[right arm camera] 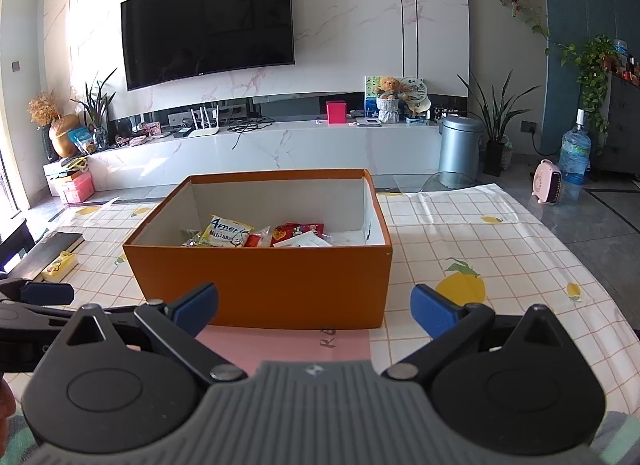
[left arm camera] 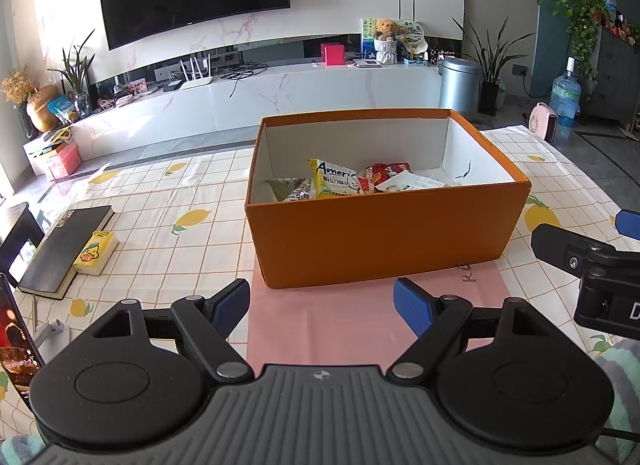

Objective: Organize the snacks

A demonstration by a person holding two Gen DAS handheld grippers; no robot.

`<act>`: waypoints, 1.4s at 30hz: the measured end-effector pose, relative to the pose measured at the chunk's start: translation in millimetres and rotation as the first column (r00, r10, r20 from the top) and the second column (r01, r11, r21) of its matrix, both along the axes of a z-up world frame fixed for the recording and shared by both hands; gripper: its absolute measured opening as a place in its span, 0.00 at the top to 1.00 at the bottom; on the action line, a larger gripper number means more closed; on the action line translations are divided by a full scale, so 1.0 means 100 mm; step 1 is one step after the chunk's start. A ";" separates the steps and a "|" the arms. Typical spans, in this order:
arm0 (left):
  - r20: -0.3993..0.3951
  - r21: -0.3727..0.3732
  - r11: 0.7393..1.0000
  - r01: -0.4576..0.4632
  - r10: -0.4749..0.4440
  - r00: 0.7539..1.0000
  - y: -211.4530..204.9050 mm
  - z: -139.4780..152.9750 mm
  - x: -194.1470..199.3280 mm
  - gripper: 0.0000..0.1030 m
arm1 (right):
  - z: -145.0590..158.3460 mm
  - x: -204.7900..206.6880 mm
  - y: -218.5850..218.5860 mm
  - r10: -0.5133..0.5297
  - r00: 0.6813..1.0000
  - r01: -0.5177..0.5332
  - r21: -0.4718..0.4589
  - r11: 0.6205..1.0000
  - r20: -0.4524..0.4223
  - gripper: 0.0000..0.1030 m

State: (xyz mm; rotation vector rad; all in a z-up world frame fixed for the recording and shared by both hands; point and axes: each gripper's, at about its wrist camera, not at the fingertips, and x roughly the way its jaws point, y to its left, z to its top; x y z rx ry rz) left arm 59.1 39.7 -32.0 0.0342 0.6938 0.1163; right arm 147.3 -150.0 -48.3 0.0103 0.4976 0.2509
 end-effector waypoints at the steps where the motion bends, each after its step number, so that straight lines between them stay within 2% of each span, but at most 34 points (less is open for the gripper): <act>1: 0.000 0.000 1.000 0.000 0.000 1.000 0.00 0.00 0.00 0.07 | 0.00 0.00 0.00 0.000 1.000 0.000 0.000 1.000 0.000 0.04; 30: 0.020 -0.003 1.000 -0.010 0.010 1.000 -0.04 0.09 -0.05 0.07 | 0.03 -0.04 -0.01 -0.013 1.000 0.013 0.001 1.000 0.002 0.04; 42: 0.029 -0.002 1.000 -0.011 0.011 1.000 -0.02 0.11 -0.06 0.07 | -0.02 -0.03 0.01 -0.006 1.000 0.005 -0.010 1.000 -0.024 0.04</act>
